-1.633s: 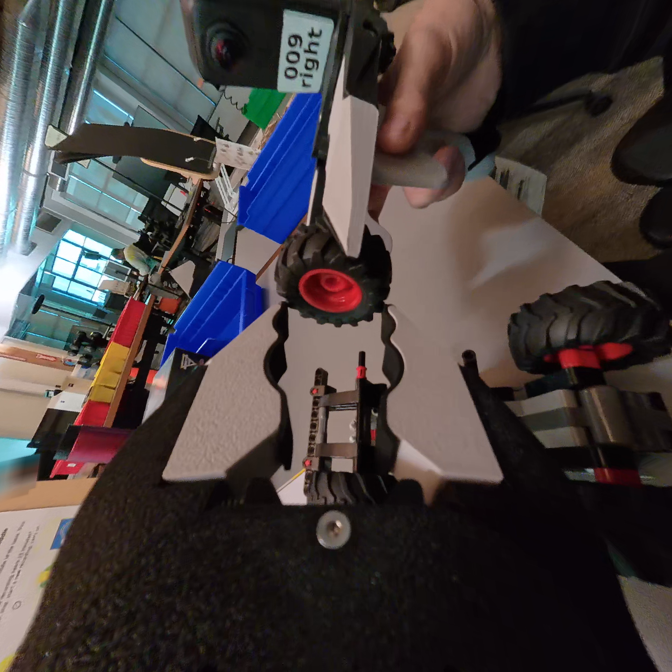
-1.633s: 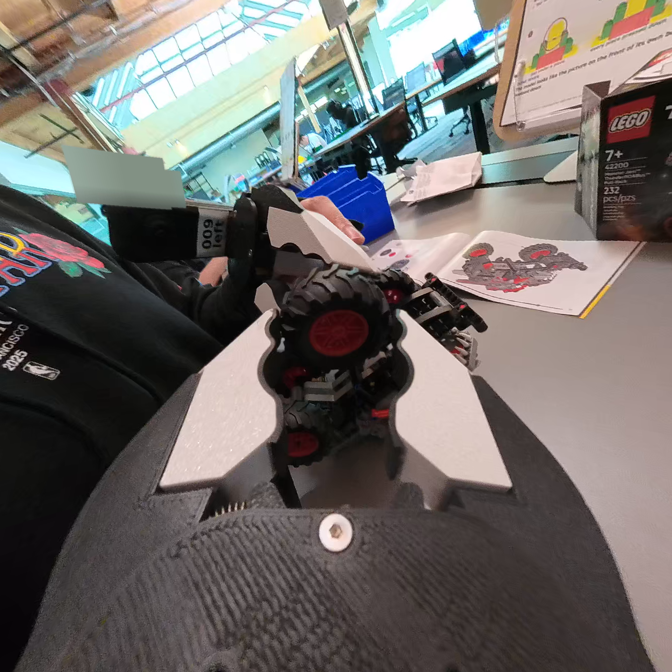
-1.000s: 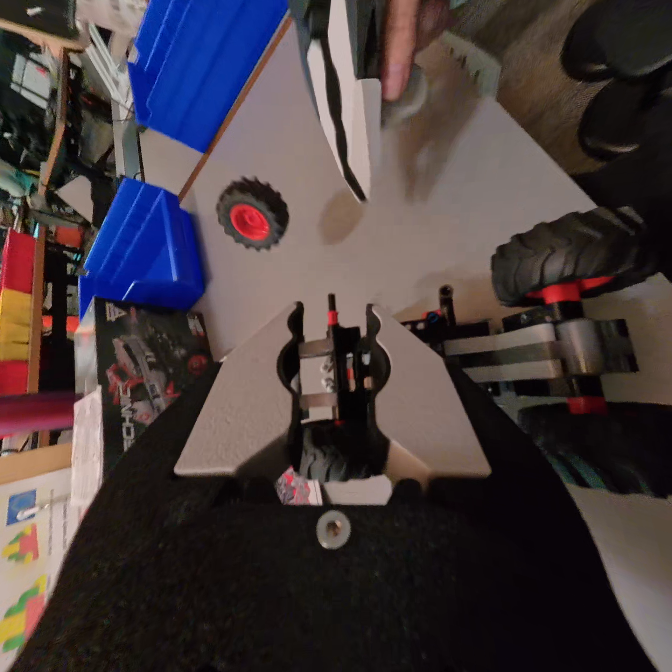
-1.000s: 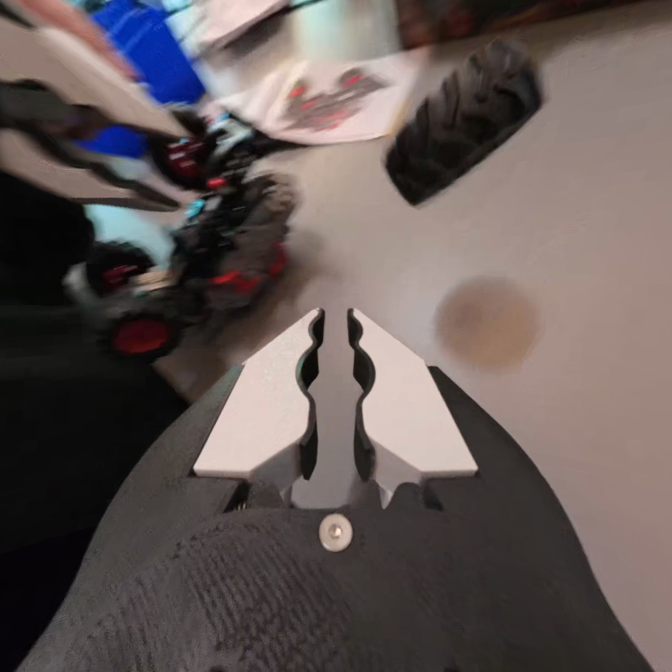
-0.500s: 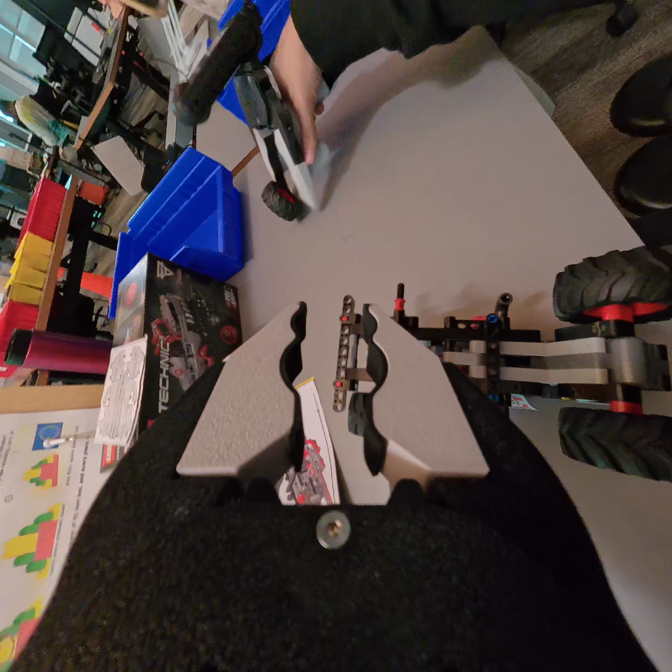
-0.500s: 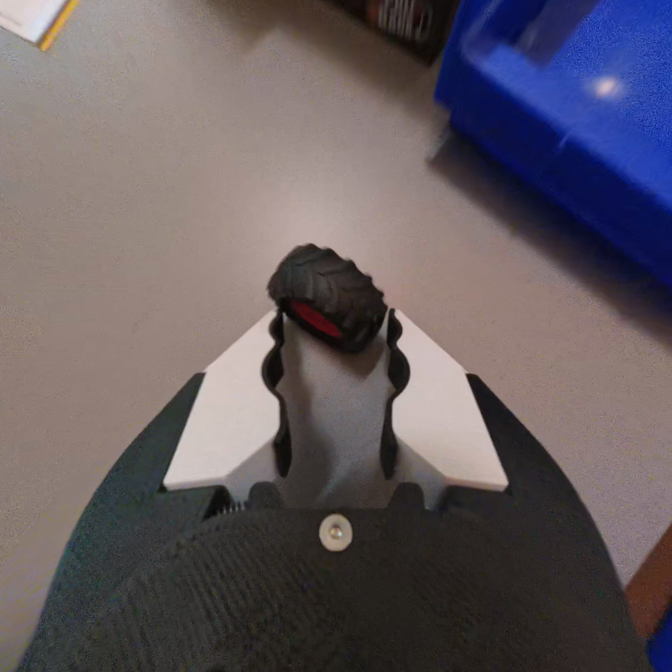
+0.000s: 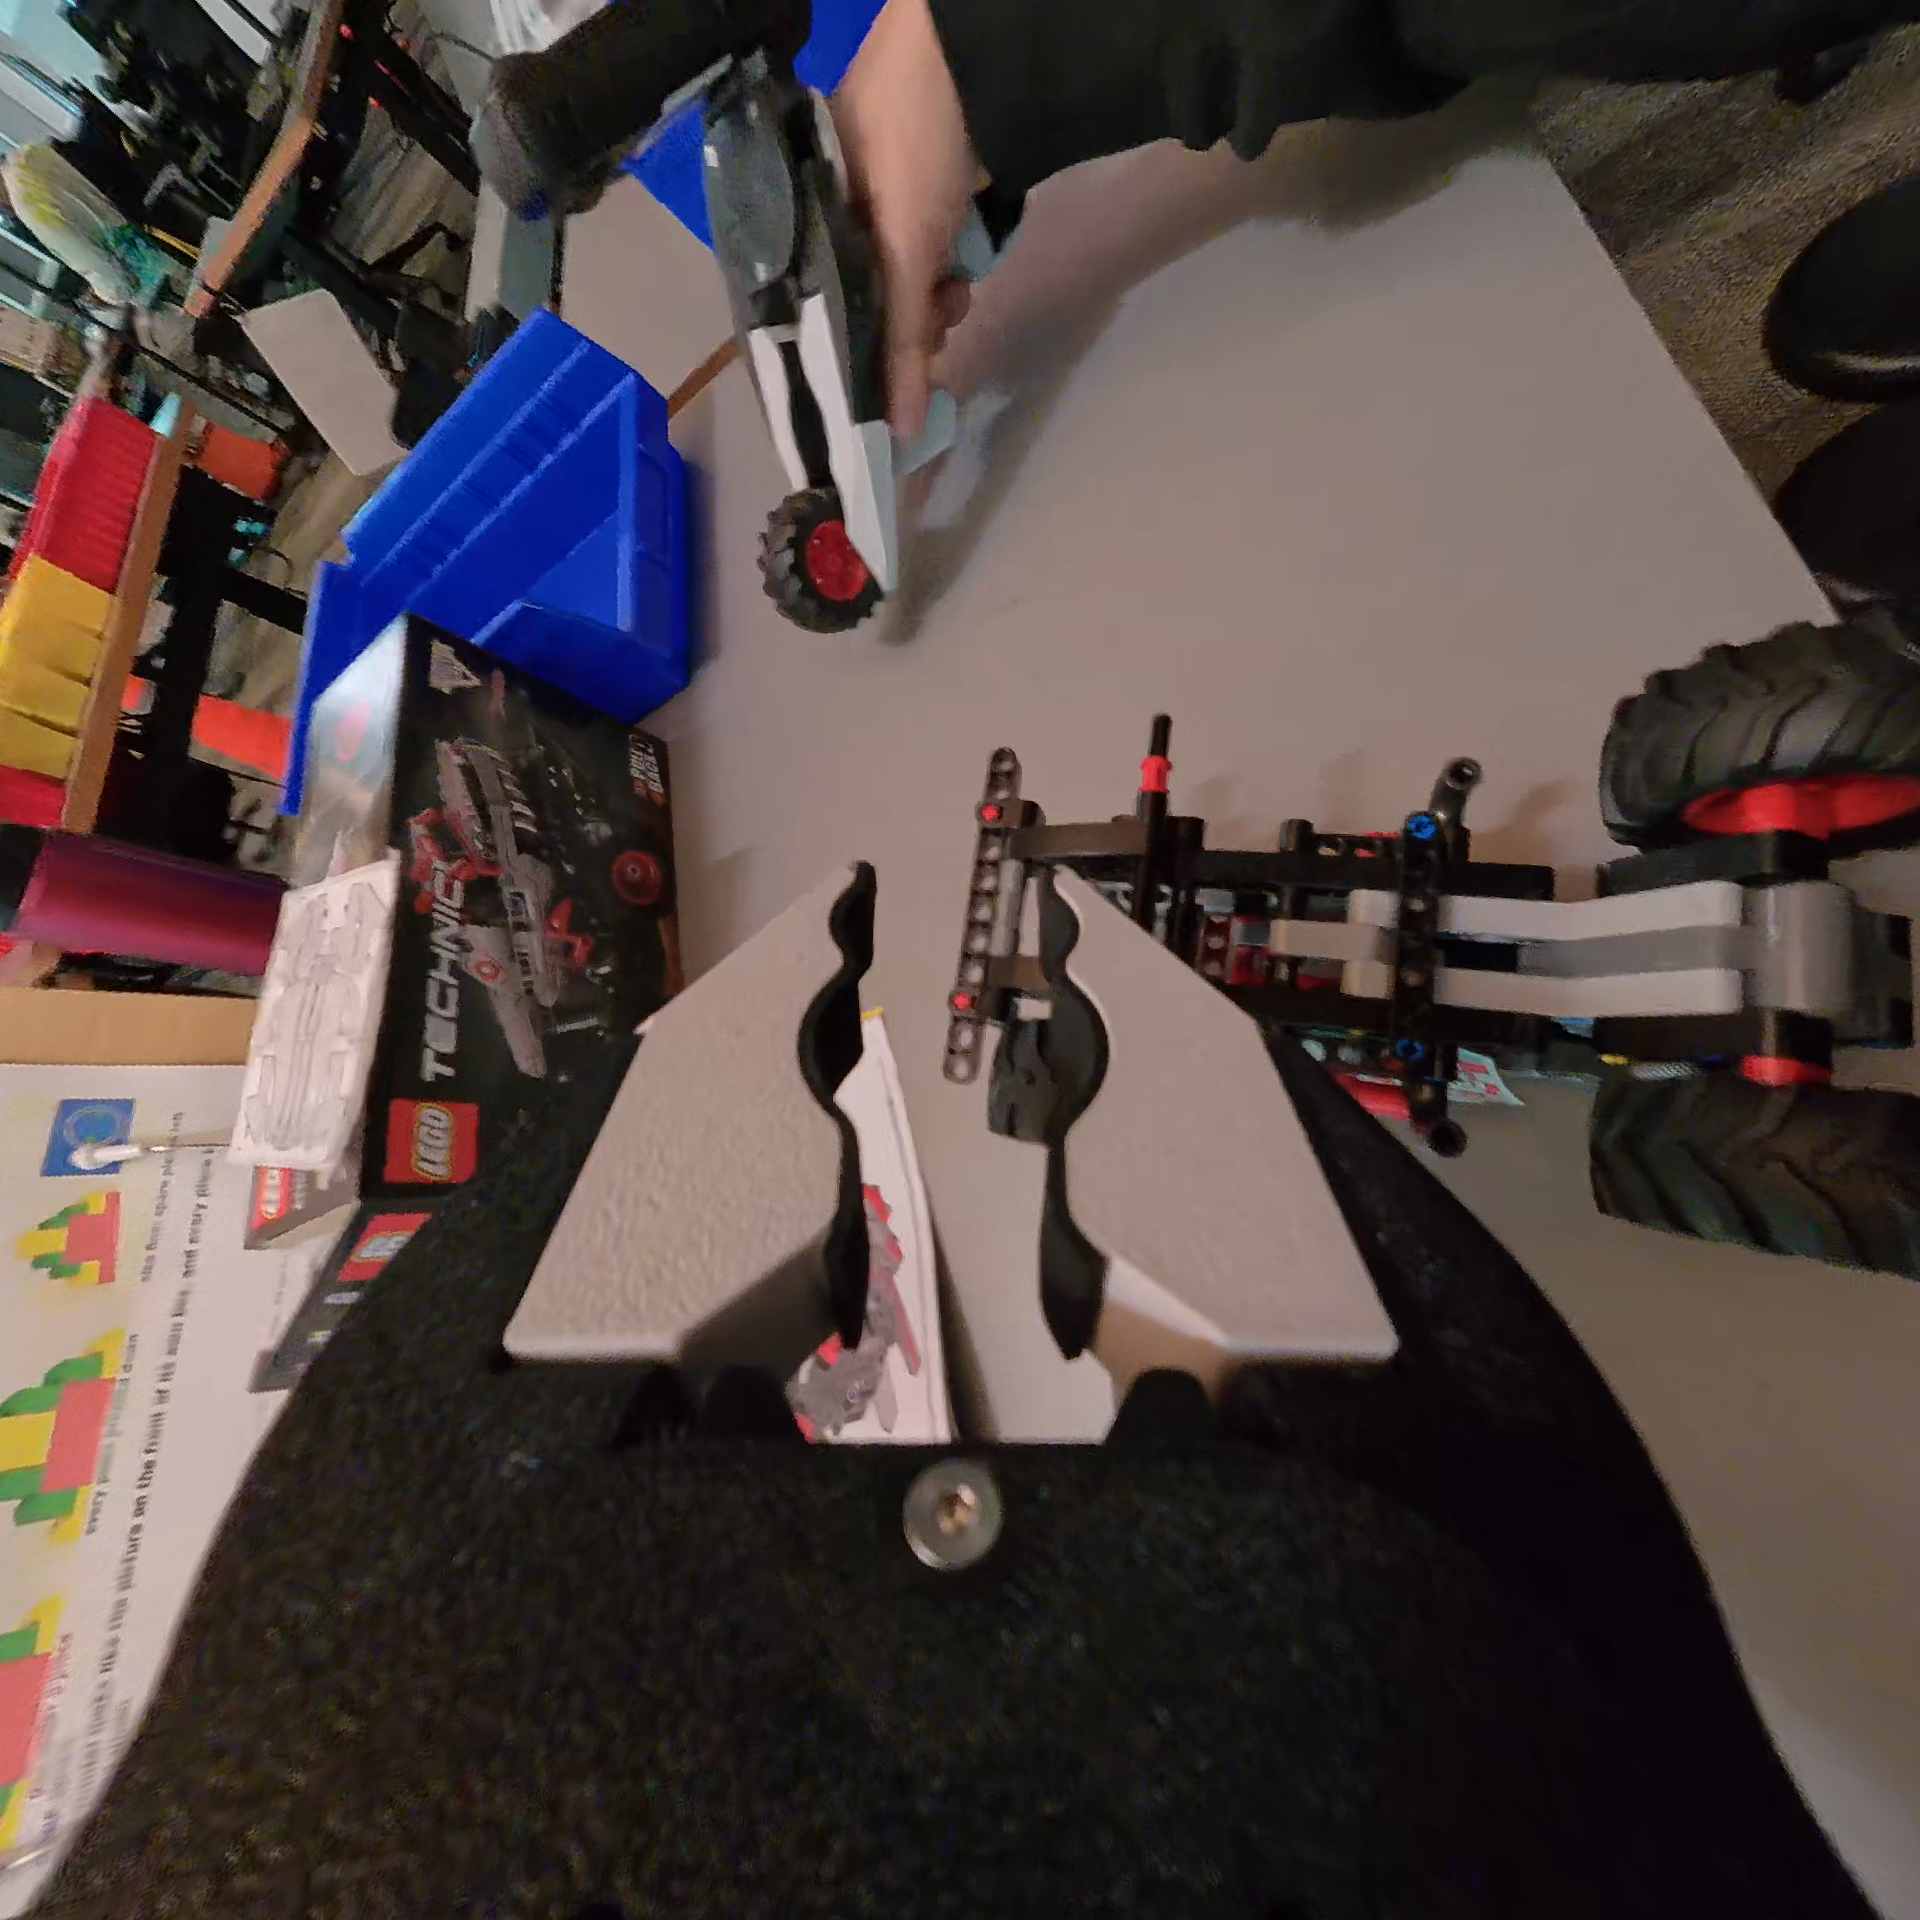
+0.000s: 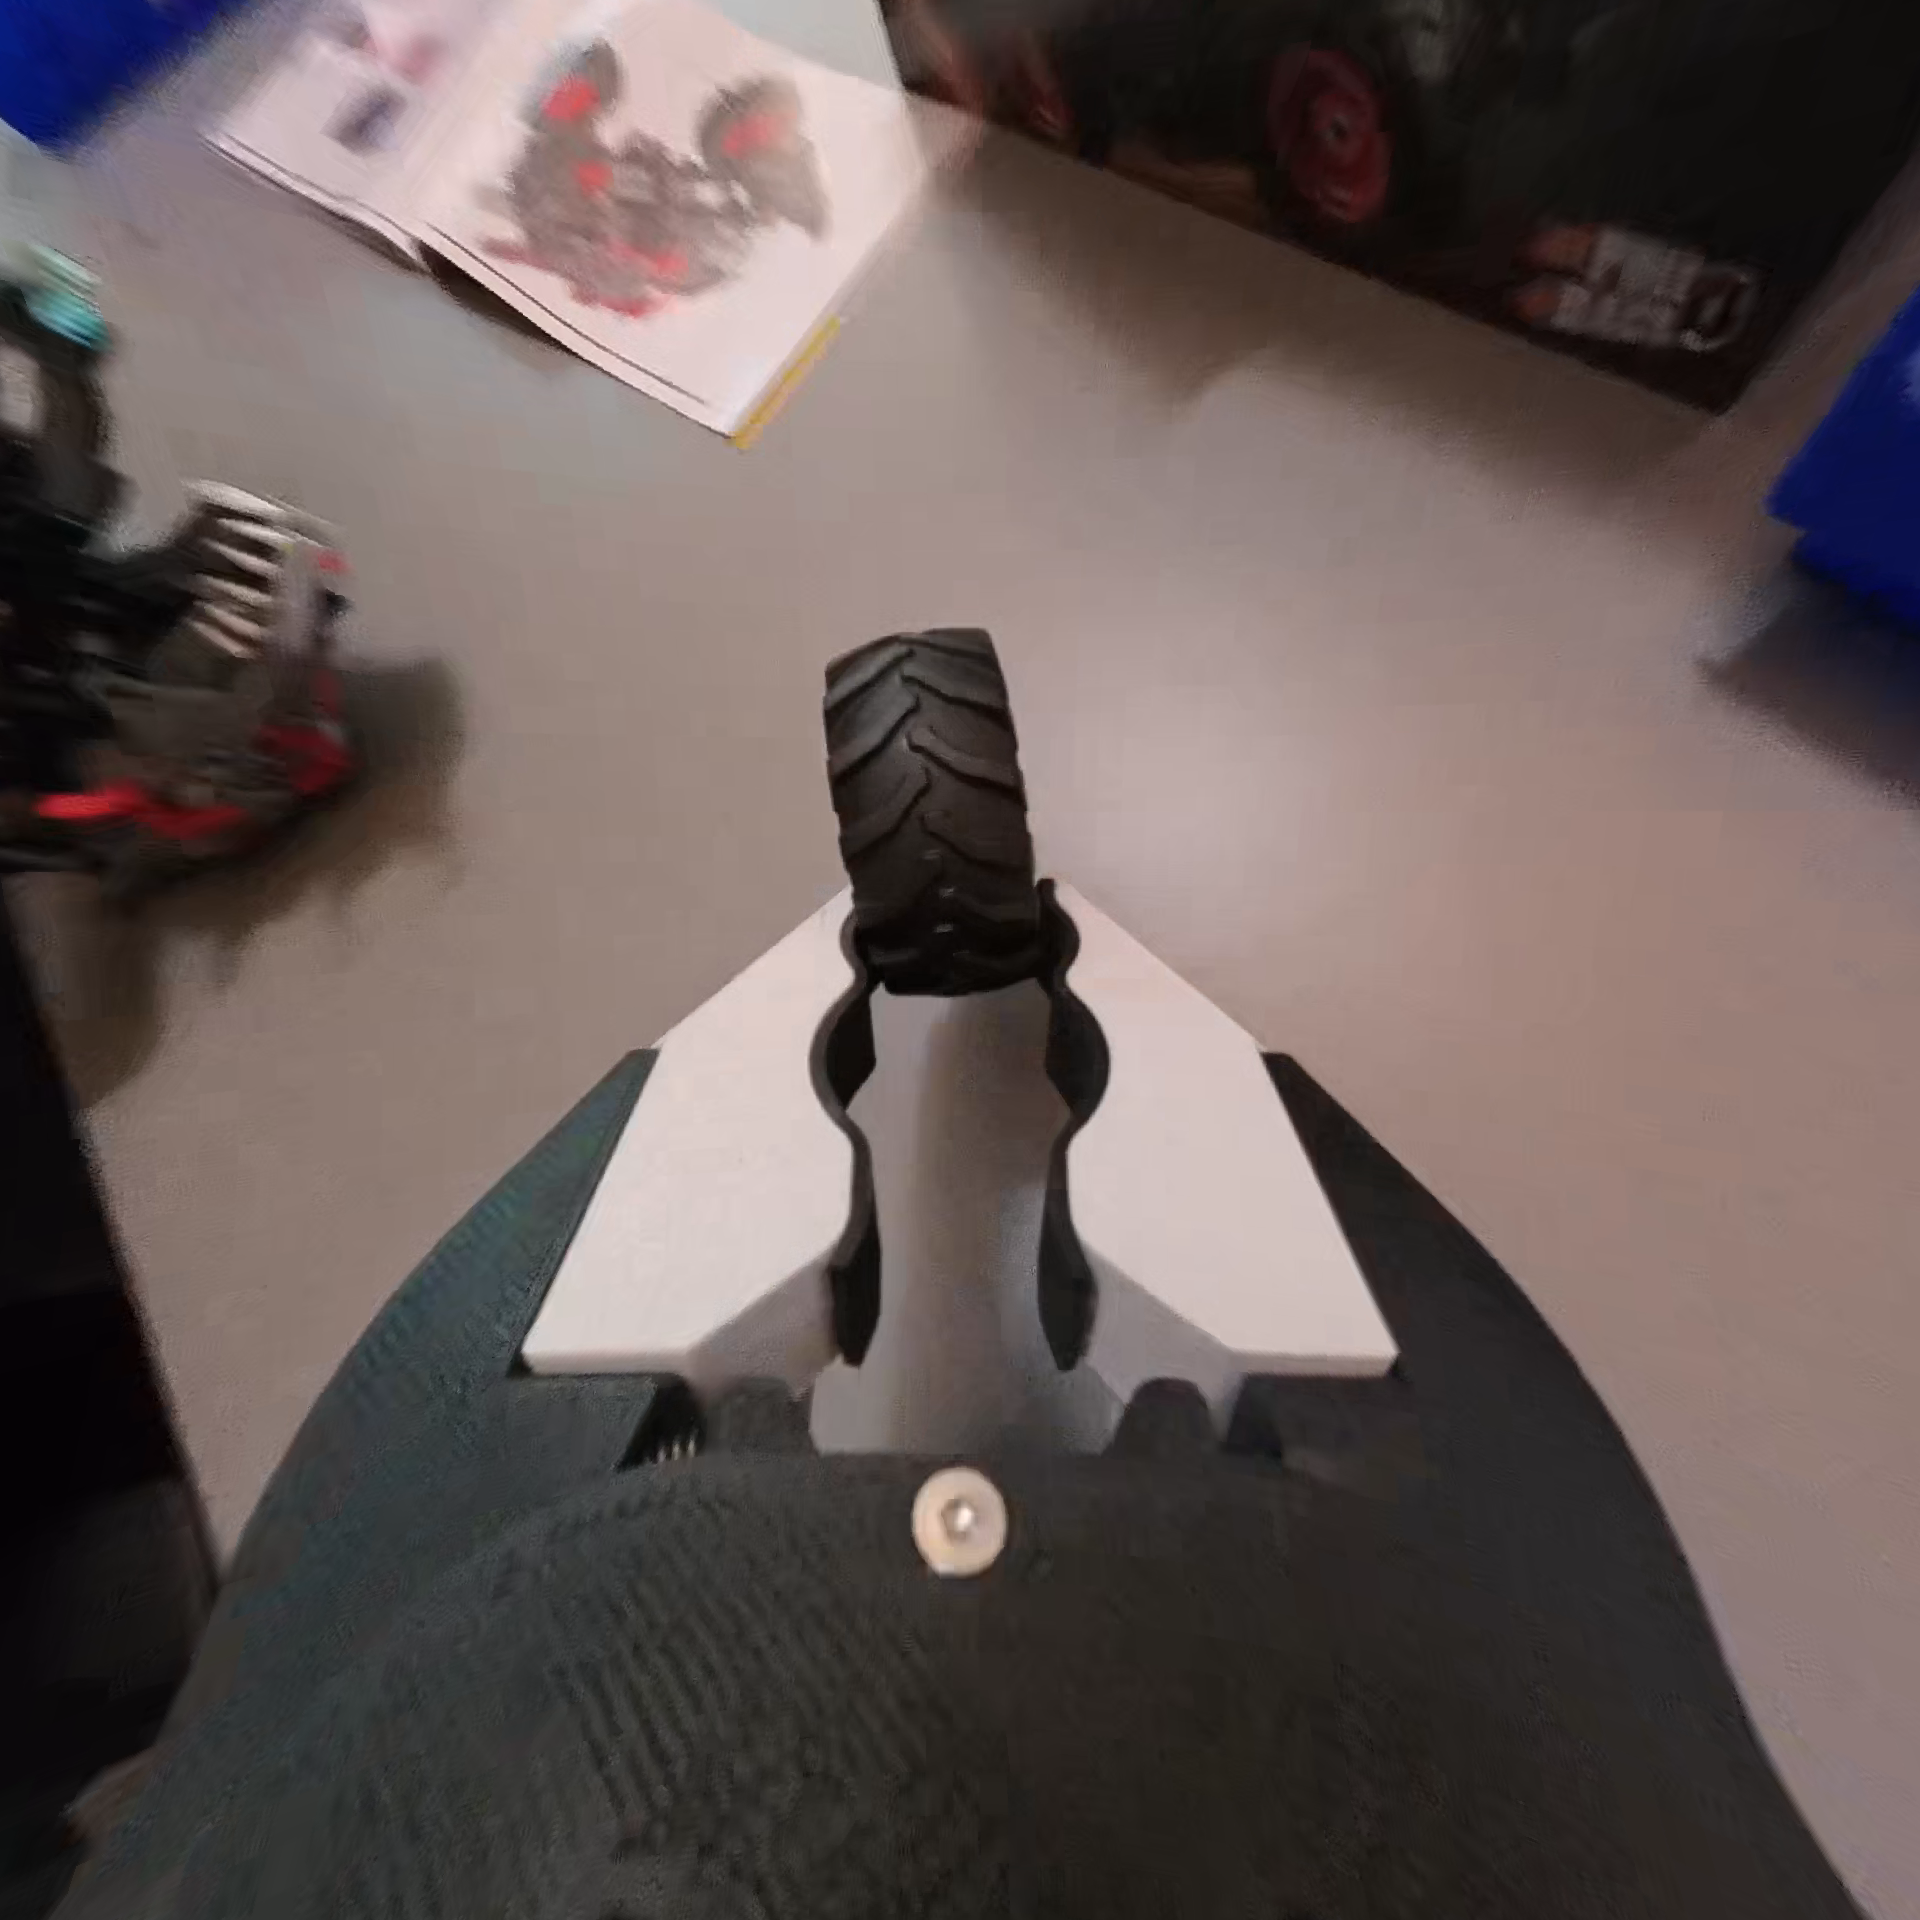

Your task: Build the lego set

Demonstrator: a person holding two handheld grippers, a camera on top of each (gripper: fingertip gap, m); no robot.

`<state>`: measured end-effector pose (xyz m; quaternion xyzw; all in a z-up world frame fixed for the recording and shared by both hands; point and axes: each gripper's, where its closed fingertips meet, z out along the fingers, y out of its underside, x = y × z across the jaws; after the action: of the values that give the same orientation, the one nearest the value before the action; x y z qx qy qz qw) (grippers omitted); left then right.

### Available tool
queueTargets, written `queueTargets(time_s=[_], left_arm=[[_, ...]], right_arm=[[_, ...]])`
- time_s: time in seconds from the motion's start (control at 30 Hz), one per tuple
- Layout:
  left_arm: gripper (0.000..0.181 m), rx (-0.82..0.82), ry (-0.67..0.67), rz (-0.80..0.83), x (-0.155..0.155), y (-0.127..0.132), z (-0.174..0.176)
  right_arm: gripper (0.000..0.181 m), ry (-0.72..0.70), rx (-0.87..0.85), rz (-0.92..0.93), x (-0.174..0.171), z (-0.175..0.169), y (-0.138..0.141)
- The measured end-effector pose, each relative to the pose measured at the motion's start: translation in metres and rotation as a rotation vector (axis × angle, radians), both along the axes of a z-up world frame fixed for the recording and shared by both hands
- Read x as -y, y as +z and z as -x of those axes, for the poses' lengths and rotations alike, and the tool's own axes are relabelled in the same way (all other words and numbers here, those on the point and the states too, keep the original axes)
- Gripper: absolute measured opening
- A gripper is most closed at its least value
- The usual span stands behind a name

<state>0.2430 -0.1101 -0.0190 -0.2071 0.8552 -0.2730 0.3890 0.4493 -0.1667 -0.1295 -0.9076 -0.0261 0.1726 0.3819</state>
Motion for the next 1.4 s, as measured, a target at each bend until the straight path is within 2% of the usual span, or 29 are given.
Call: queueTargets(time_s=[0.07,0.13,0.2,0.27,0.33,0.43,0.5,0.6,0.67,0.73,0.8,0.9,0.93,1.07,1.13,1.2,1.27,1.3,1.4], left_arm=[[0.035,0.081,0.000,-0.036,0.004,0.014,-0.011],[0.052,0.165,-0.027,-0.073,0.014,0.027,-0.022],[0.069,0.226,-0.075,-0.095,0.028,0.035,-0.032],[0.080,0.252,-0.145,-0.078,0.042,0.036,-0.038],[0.084,0.255,-0.231,-0.058,0.057,0.031,-0.039],[0.079,0.286,-0.344,-0.075,0.076,0.024,-0.035],[0.060,0.353,-0.409,-0.065,0.088,0.030,-0.026],[0.048,0.344,-0.381,-0.024,0.086,0.035,-0.022],[0.051,0.332,-0.391,-0.033,0.086,0.031,-0.019],[0.065,0.338,-0.412,-0.034,0.088,0.029,-0.016],[0.068,0.339,-0.413,-0.043,0.087,0.025,-0.014],[0.086,0.343,-0.410,0.029,0.087,0.030,-0.009],[0.085,0.340,-0.427,0.053,0.089,0.033,-0.005],[0.058,0.318,-0.478,0.060,0.093,0.034,0.002],[0.058,0.286,-0.448,0.056,0.090,0.032,-0.001],[0.057,0.255,-0.373,0.000,0.080,0.026,-0.009],[0.058,0.222,-0.308,-0.072,0.071,0.020,-0.014],[0.057,0.202,-0.287,-0.098,0.068,0.016,-0.015],[0.057,0.145,-0.237,-0.158,0.067,0.004,-0.018]], right_arm=[[0.027,0.021,-0.206,-0.113,-0.003,0.034,0.034],[0.027,0.114,-0.411,-0.218,-0.001,0.077,0.068],[0.027,0.183,-0.508,-0.278,0.001,0.113,0.089],[0.027,0.311,-0.639,-0.373,0.010,0.157,0.117],[0.027,0.401,-0.766,-0.439,0.019,0.192,0.140],[0.027,0.460,-0.833,-0.461,0.023,0.229,0.150],[0.028,0.486,-0.859,-0.465,0.026,0.243,0.152],[0.028,0.422,-0.902,-0.500,0.024,0.239,0.159],[0.028,0.428,-0.912,-0.495,0.024,0.242,0.158],[0.028,0.462,-0.998,-0.475,0.028,0.245,0.162],[0.028,0.466,-1.029,-0.461,0.028,0.245,0.160],[0.027,0.453,-1.027,-0.428,0.027,0.248,0.150],[0.027,0.451,-1.043,-0.425,0.028,0.248,0.149],[0.027,0.433,-1.030,-0.394,0.027,0.251,0.141],[0.028,0.389,-1.029,-0.394,0.023,0.247,0.139],[0.041,0.250,-0.869,-0.448,0.014,0.227,0.132],[0.077,0.023,-0.600,-0.514,0.003,0.195,0.121],[0.086,-0.022,-0.473,-0.547,0.004,0.188,0.122],[0.085,-0.079,-0.241,-0.595,0.005,0.187,0.130]])
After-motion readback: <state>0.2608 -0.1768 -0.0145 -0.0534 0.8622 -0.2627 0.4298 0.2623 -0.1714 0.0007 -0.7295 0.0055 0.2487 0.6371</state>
